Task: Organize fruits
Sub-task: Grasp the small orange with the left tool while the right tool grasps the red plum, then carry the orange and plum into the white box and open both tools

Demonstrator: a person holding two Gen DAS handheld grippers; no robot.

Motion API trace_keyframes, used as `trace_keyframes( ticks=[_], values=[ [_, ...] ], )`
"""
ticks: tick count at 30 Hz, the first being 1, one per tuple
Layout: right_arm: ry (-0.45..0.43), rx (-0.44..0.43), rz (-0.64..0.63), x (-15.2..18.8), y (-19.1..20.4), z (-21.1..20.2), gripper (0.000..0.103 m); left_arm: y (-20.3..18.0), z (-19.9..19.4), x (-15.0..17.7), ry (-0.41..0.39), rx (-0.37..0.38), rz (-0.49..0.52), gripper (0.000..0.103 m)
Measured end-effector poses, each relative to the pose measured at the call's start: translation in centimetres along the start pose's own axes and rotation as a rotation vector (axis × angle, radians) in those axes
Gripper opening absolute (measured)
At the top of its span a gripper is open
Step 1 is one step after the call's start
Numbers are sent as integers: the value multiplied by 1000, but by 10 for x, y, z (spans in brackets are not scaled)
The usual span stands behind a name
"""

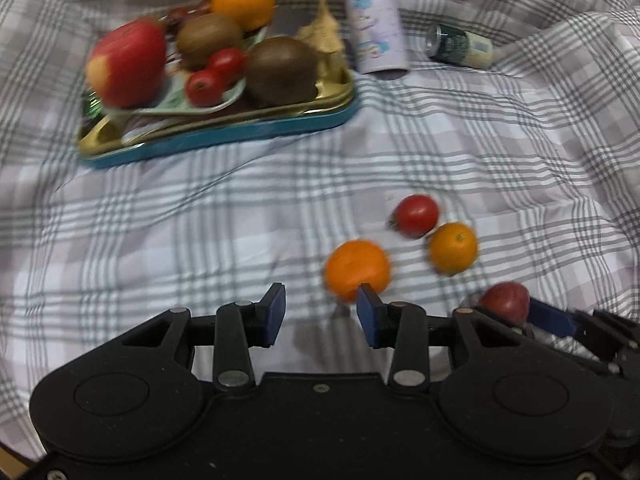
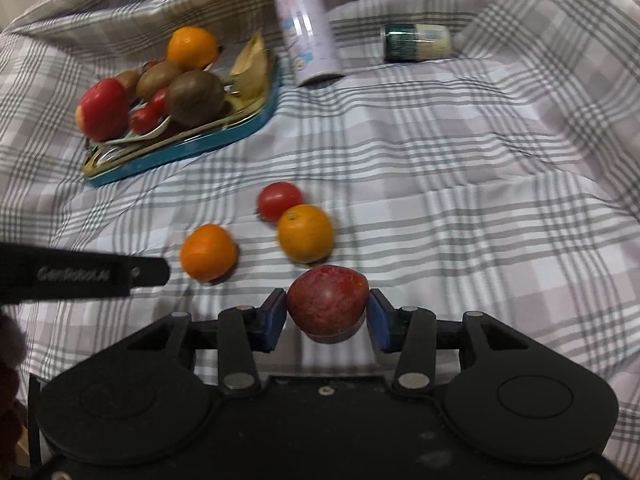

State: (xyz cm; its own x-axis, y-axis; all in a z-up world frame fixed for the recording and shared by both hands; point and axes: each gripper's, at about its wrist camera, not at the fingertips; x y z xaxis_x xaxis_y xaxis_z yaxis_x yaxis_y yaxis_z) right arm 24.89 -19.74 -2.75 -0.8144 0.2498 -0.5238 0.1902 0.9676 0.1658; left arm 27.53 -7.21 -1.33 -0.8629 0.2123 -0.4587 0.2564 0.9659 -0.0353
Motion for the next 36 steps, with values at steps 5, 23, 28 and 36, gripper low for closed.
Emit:
trace_keyframes(
  ticks=[5, 23, 28, 36],
  values=[
    [2, 1, 23, 2, -10, -2, 46, -12, 14, -9, 10, 20, 26, 50],
    [15, 2, 47, 8, -16, 1, 46, -20, 43, -15, 8, -38, 9, 52],
    [-4, 3, 41, 9, -16, -10, 46, -13, 31, -11, 12, -36, -11, 51],
    [-45, -1, 8, 16, -6, -44, 46, 5, -22, 11, -22, -58, -29, 51]
  ],
)
Point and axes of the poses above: each gripper's, at about its wrist camera, not at the fingertips, and z roughly the way its jaws point, y to its left, x to its underside, and after that the axes turned 2 degrees about z, right-handed
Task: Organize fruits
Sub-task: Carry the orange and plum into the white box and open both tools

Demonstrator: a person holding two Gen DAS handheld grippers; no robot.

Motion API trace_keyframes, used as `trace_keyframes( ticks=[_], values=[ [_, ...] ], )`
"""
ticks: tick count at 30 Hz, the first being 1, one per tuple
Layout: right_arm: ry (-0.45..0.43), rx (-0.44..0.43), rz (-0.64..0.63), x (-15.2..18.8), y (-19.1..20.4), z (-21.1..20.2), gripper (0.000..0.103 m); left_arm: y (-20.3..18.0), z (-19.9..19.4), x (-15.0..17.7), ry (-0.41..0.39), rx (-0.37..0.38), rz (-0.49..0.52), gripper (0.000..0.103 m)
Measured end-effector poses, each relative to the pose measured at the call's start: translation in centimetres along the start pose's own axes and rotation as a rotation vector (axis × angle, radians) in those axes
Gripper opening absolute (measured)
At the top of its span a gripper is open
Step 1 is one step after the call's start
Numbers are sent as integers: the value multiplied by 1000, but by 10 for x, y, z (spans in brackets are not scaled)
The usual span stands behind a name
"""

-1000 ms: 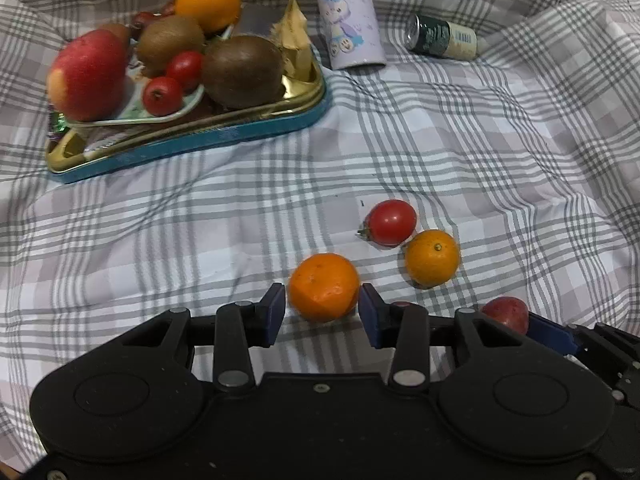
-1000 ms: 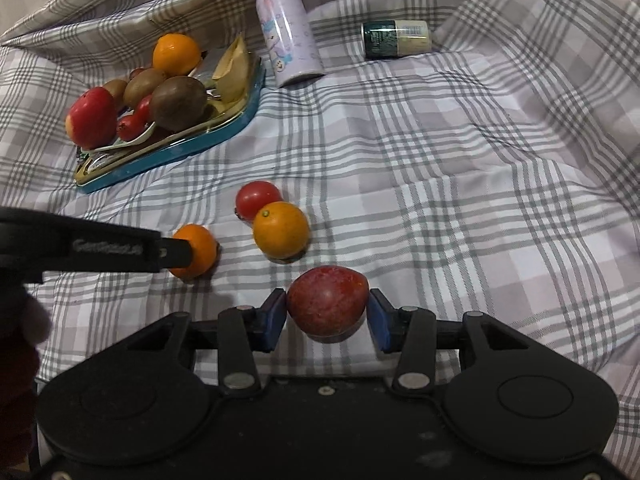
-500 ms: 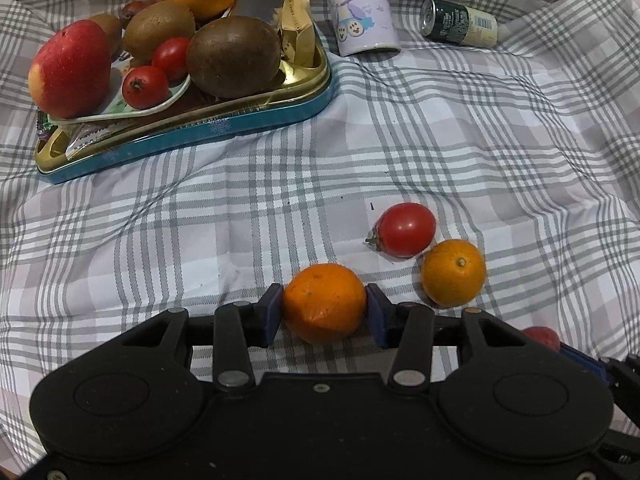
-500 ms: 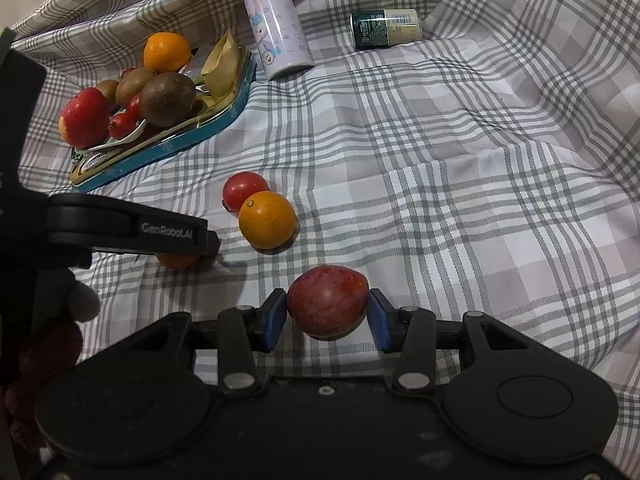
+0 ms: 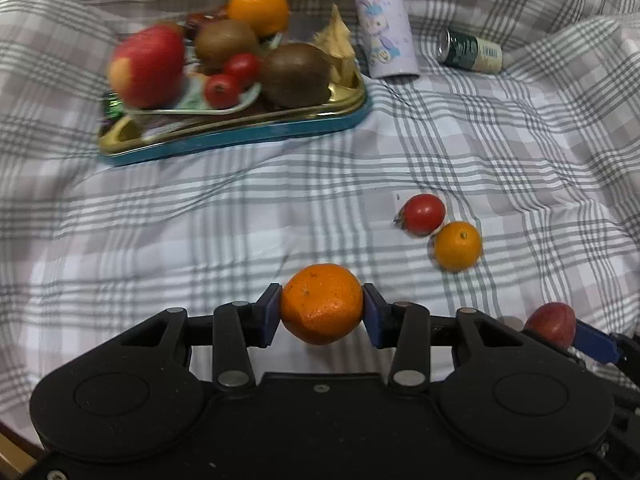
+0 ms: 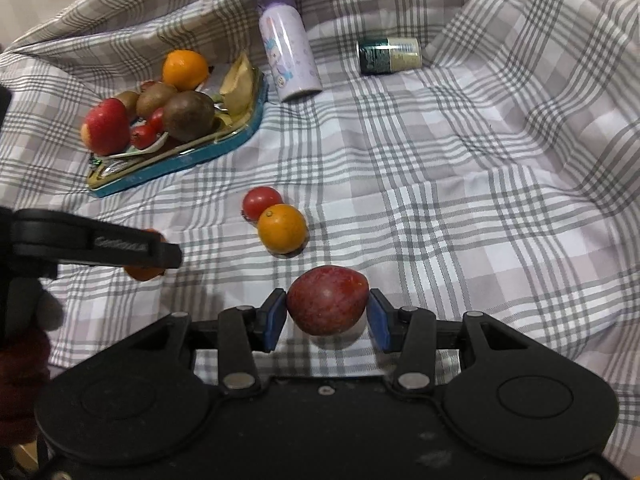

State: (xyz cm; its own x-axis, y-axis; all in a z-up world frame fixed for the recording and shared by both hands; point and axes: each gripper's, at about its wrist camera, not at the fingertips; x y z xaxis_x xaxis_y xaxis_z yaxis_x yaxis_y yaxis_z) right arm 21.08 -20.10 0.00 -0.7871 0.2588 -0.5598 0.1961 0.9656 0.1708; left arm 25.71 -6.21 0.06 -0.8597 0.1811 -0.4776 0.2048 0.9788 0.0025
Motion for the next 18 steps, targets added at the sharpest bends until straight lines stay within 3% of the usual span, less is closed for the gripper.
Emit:
trace_keyframes(
  ticks=[9, 18],
  values=[
    [8, -29, -51, 29, 18, -37, 46, 28, -45, 48, -17, -47, -34, 51],
    [70, -53, -73, 69, 33, -50, 46, 40, -53, 98, 24, -70, -89, 51]
  ],
)
Point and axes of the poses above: each gripper's, at about its wrist camera, not at the fingertips, and z roughly the way its jaws point, y to its left, x to its underside, and after that the axes turned 2 degrees about z, right-handed
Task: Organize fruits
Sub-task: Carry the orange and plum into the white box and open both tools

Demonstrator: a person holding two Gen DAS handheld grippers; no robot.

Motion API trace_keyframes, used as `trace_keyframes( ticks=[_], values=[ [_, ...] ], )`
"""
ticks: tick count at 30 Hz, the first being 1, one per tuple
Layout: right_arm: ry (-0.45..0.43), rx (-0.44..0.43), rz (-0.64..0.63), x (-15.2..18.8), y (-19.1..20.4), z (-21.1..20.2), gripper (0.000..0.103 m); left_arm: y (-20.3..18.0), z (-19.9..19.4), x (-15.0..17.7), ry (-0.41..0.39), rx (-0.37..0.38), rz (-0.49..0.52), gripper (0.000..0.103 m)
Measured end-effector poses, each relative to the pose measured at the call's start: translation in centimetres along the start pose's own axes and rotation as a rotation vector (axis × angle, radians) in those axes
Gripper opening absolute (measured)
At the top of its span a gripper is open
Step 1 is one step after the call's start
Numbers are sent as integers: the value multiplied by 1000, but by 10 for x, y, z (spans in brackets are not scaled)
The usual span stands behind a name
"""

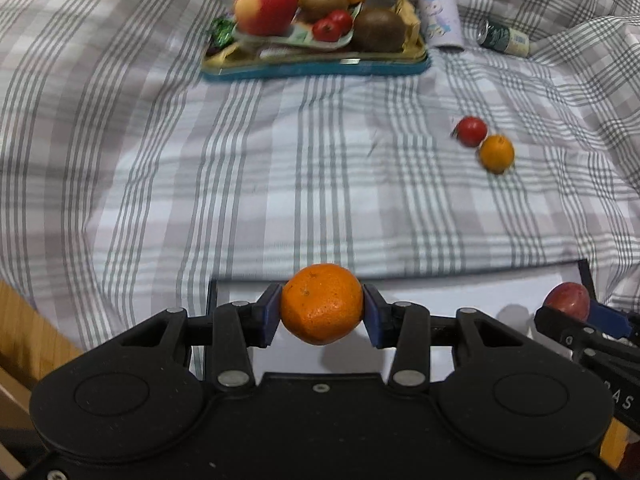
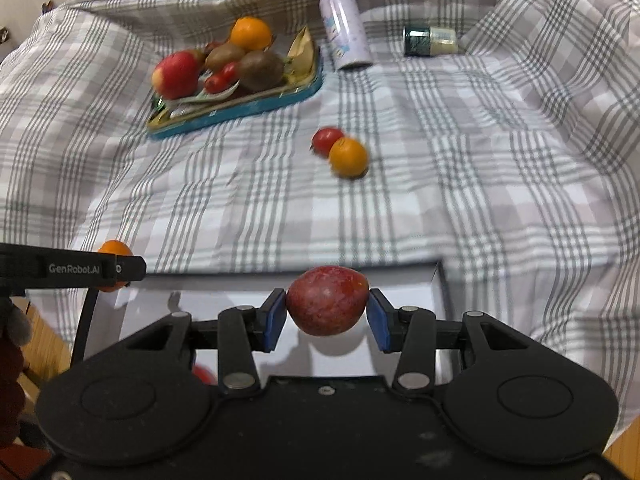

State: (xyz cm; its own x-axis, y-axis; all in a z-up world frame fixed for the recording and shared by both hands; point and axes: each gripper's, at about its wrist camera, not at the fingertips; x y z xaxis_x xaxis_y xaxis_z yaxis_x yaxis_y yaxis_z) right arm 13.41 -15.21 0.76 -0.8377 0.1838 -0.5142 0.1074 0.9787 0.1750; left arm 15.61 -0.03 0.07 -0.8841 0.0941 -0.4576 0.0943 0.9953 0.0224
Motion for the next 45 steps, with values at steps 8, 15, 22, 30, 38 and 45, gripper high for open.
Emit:
trace_keyframes(
  ticks=[8, 15, 22, 30, 38, 45],
  values=[
    [45, -1, 7, 22, 5, -2, 46, 2, 2, 23, 18, -3, -37, 51],
    [53, 16, 12, 27, 3, -5, 46, 4, 4, 28, 16, -6, -44, 51],
    [53, 19, 3, 27, 6, -5, 46, 2, 5, 28, 14, -2, -40, 51],
    [51, 15, -11, 26, 7, -6, 46, 3, 4, 28, 11, 5, -38, 51],
    [52, 14, -14, 26, 7, -5, 46, 1, 4, 27, 11, 24, -31, 52],
    [56, 14, -12, 25, 5, -4, 46, 4, -2, 26, -13, 44, -47, 51]
  ],
)
Point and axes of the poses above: each gripper's, at about its wrist camera, not at the fingertips, and z roughly the way its jaws point, y to its left, x to its underside, and after that the axes turned 2 degrees about z, right-handed
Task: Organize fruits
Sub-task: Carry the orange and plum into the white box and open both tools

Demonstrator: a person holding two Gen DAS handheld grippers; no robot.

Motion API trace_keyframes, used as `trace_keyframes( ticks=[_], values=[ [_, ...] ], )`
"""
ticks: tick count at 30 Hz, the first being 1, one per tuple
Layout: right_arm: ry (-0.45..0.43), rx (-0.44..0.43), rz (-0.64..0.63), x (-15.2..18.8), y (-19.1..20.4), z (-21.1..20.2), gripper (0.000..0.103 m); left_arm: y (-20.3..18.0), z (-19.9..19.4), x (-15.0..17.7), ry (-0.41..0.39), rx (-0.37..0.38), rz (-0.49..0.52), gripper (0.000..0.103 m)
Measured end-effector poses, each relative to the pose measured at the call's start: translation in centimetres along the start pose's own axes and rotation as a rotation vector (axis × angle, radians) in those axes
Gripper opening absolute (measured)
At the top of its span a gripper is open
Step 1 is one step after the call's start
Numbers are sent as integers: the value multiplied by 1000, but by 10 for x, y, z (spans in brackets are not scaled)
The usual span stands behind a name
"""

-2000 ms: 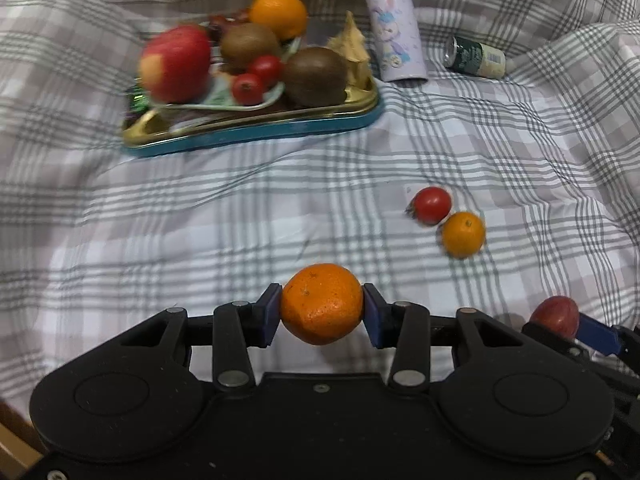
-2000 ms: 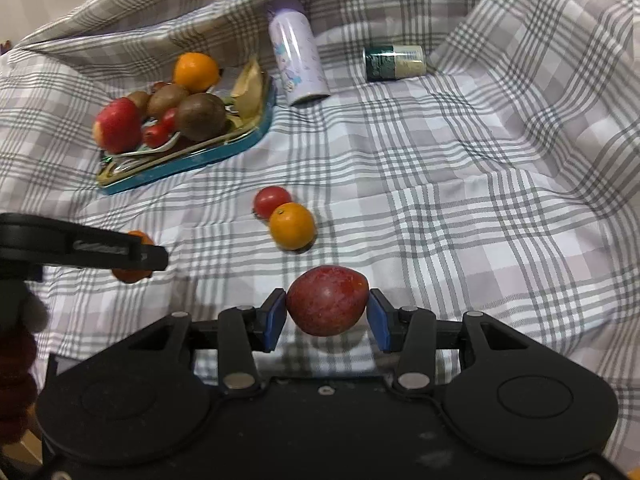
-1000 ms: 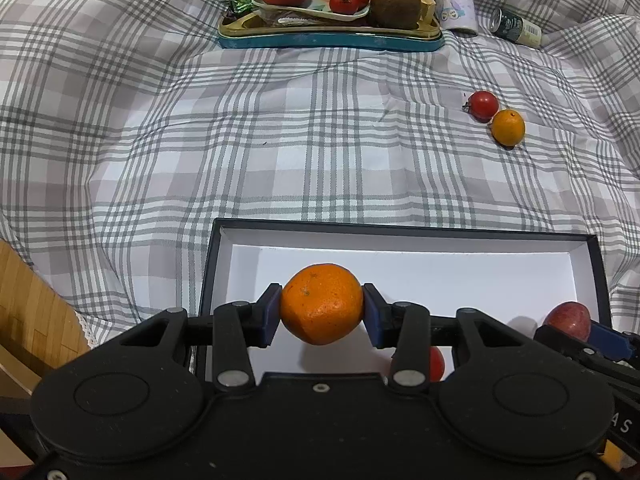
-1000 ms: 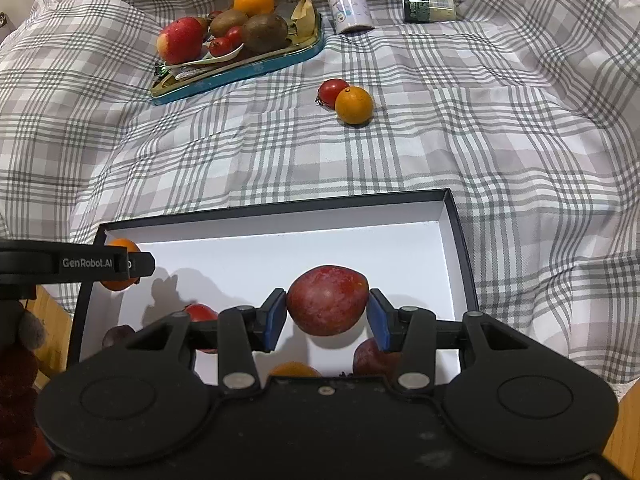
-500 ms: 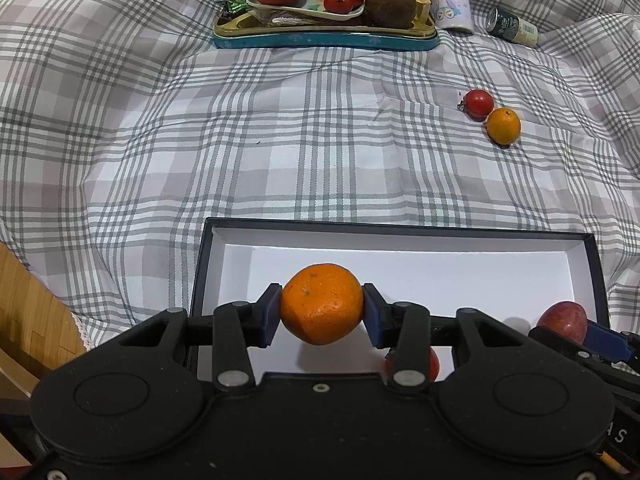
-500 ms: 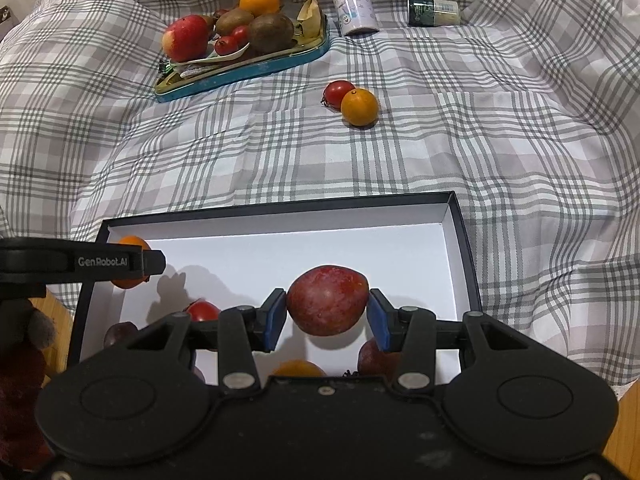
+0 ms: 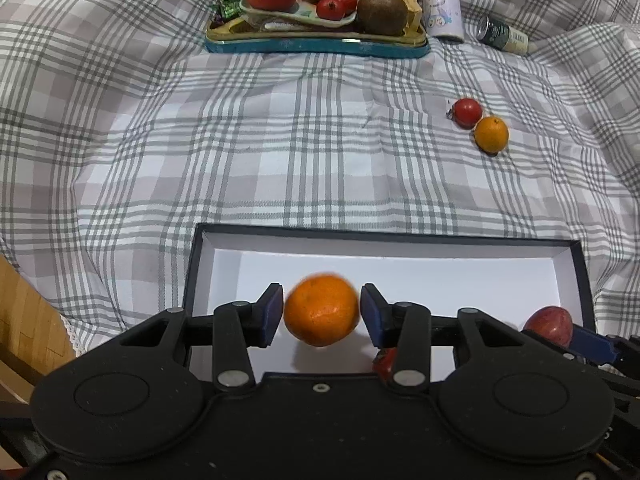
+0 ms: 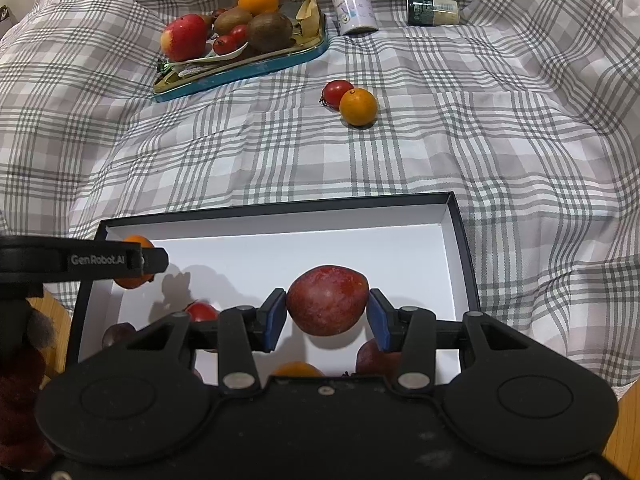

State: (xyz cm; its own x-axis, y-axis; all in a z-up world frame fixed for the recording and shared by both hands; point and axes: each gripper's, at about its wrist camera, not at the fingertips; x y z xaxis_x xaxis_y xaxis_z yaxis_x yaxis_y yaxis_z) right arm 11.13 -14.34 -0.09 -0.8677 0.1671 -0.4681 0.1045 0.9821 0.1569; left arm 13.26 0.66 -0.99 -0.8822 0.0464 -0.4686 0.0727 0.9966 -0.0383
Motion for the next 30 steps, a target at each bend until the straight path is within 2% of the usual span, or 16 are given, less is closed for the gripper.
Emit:
trace_keyframes(
  ticks=[3, 12, 30],
  values=[
    [1, 1, 2, 0, -1, 0, 46, 2, -5, -1, -18, 2, -5, 51],
    [0, -5, 12, -1, 0, 2, 47, 7, -8, 0, -1, 0, -34, 51],
    [-8, 2, 35, 2, -4, -2, 47, -3, -5, 8, 28, -29, 0, 51]
  ],
)
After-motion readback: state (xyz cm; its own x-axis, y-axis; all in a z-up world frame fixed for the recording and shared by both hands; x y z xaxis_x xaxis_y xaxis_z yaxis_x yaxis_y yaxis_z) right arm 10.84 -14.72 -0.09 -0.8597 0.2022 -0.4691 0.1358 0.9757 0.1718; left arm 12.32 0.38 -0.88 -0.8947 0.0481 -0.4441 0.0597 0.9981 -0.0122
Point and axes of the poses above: each gripper's, at about its wrist camera, not at the fingertips, and z roughly the way its jaws point, y to its left, x to its underside, and after that the axes turned 2 degrees about z, right-handed
